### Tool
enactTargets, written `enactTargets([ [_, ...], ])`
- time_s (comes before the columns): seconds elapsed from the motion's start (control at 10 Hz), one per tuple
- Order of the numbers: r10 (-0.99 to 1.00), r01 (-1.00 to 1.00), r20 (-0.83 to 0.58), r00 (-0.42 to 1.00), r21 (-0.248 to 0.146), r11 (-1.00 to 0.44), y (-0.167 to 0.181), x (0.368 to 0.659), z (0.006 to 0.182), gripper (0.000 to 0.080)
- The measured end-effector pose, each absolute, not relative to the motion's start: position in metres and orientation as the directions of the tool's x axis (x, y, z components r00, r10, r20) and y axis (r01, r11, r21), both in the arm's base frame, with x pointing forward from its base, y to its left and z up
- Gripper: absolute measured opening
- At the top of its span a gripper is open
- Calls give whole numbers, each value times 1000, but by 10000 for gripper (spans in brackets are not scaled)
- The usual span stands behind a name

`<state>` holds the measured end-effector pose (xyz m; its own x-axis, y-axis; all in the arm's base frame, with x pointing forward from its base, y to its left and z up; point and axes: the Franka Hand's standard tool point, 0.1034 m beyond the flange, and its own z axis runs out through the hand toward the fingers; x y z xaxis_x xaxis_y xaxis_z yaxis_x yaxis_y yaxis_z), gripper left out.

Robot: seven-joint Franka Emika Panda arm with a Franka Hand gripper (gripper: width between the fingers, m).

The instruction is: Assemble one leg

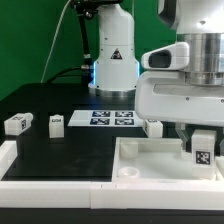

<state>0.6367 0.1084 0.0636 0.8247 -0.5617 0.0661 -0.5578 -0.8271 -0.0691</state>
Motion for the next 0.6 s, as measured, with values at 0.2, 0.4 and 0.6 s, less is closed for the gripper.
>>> enactTargets([
  [0.2,-801,-797,29,599,-78,-599,111,634,63,289],
  [0.4,-971,-969,-9,237,-74,-236,124,634,62,289],
  [0.6,-996,-994,-34,81,-75,-78,121,637,61,290],
])
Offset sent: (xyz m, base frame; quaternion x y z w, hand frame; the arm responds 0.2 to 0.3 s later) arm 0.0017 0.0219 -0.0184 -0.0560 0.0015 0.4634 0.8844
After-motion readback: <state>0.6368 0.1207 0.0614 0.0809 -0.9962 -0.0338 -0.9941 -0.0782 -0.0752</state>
